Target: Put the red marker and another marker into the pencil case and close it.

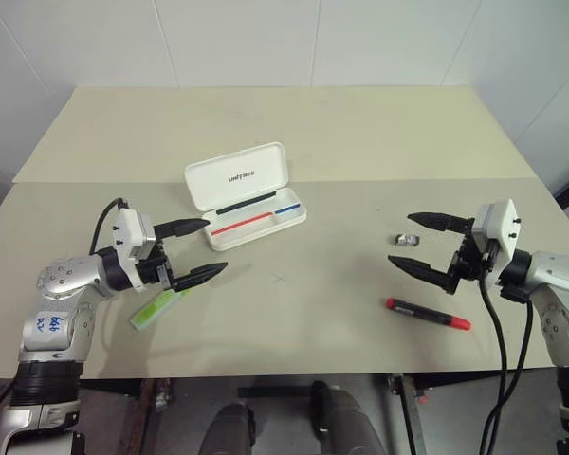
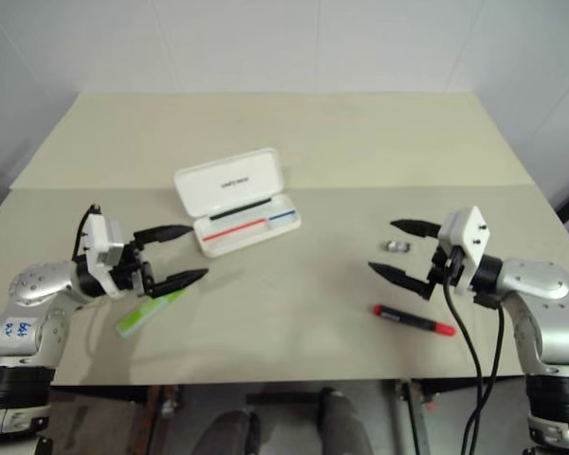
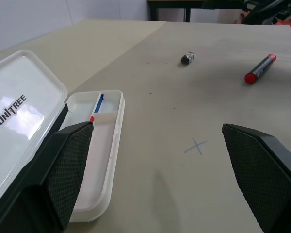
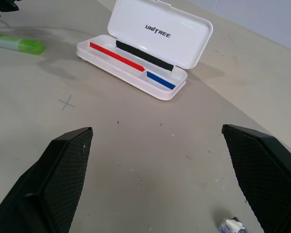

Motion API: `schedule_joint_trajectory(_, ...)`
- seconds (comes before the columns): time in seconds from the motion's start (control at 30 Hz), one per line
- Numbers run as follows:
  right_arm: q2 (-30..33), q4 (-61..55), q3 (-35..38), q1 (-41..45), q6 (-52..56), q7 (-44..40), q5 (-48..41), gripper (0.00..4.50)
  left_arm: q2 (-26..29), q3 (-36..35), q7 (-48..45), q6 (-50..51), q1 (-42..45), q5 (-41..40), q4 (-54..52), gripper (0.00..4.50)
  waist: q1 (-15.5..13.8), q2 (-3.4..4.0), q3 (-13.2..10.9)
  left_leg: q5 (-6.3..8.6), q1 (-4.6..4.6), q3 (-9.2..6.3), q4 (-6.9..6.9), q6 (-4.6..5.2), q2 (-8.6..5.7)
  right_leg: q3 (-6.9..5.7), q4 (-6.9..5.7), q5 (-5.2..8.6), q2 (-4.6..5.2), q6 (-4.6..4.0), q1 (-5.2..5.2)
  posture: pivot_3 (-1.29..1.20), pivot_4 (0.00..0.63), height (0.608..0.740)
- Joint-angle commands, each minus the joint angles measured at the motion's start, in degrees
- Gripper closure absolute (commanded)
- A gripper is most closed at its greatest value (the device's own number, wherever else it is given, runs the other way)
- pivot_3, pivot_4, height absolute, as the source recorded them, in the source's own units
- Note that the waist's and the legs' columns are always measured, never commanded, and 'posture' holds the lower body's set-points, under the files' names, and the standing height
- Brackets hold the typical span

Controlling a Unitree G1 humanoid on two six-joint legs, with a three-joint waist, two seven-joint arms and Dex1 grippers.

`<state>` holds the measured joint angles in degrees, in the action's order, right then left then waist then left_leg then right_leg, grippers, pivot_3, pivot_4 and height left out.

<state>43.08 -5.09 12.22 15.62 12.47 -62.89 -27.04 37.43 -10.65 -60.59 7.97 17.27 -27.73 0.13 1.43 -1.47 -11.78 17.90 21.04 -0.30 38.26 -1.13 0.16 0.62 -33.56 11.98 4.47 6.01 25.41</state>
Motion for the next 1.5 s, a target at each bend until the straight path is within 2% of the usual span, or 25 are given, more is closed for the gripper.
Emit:
schedule_joint_trajectory(0.03, -0.80, -0.14, -0.47, 1.80, -1.54, 0.17, -0.24, 0.00, -0.21, -0.28, 0.55, -1.65, 0.62, 0.46, -0.97, 0.04, 0.06, 0.00, 0.00, 0.00, -0.01, 0.00, 0.01, 0.00, 0.00, 0.01, -0.01, 0.00, 0.00, 0.00, 0.00, 0.00, 0.150, 0.740)
schedule_joint_trajectory(0.3, -3.24, 0.26, -3.46, 5.30, -2.13, 0.62, 0.19, 0.00, -0.37, -0.22, 1.21, -3.64, 3.20, 1.90, 2.05, 0.04, -0.01, 0.00, 0.00, 0.00, 0.01, 0.01, 0.04, 0.00, -0.01, 0.01, -0.03, -0.01, 0.01, 0.02, 0.00, 0.00, 0.150, 0.740)
schedule_joint_trajectory(0.4, -3.87, 0.44, -4.76, 6.88, -2.04, -0.29, -0.07, 0.00, -0.02, -0.12, 1.70, -4.66, 4.59, 3.11, 3.76, 0.64, 0.01, 0.00, 0.00, 0.00, 0.00, 0.00, 0.04, 0.00, -0.02, 0.01, -0.03, -0.02, 0.01, 0.02, 0.00, 0.00, 0.150, 0.740)
schedule_joint_trajectory(0.63, -6.83, -2.21, -8.71, 8.30, -1.18, 0.37, -0.09, 0.00, 1.27, 0.77, 1.37, -6.07, 4.87, 6.55, 7.02, 2.94, 0.04, 0.00, 0.00, 0.00, 0.04, 0.00, -0.01, 0.00, -0.01, -0.02, -0.16, -0.03, 0.02, 0.05, 0.00, 0.00, 0.150, 0.740)
schedule_joint_trajectory(0.83, -8.89, -7.43, -11.99, 8.15, 0.91, -0.06, -1.73, 0.00, 0.51, 7.04, 4.02, -4.88, 13.07, 13.61, 12.39, 2.94, -0.79, -0.01, 0.00, 0.00, 0.05, -0.05, 0.03, 0.00, -0.04, -0.05, -0.12, -0.04, 0.02, 0.06, 0.00, 0.00, 0.150, 0.740)
schedule_joint_trajectory(1.07, -10.98, -9.89, -15.59, 9.00, 2.42, -0.21, -1.59, 0.00, 0.77, 12.21, -0.25, -3.62, 20.47, 16.55, 18.52, 2.94, -1.26, 0.00, 0.00, 0.00, 0.10, -0.03, 0.02, 0.00, -0.05, -0.07, -0.16, -0.04, 0.01, 0.07, 0.01, 0.00, 0.150, 0.740)
schedule_joint_trajectory(1.3, -12.59, -10.31, -16.37, 8.06, 0.82, 1.01, -0.32, 0.00, 3.02, 16.72, -6.43, -0.10, 22.44, 18.89, 19.38, 2.94, -1.14, 0.00, 0.00, 0.01, 0.11, -0.03, 0.01, 0.01, -0.04, -0.09, -0.15, -0.04, 0.00, 0.07, 0.01, 0.00, 0.150, 0.740)
schedule_joint_trajectory(1.5, -14.07, -10.99, -16.48, 7.73, 0.20, 2.73, 0.44, 0.00, 4.25, 17.63, -5.59, 0.78, 22.46, 21.85, 20.75, 2.94, -1.23, 0.00, 0.00, 0.01, 0.11, -0.05, 0.03, 0.01, -0.03, -0.09, -0.19, -0.04, -0.02, 0.06, 0.01, 0.00, 0.150, 0.740)
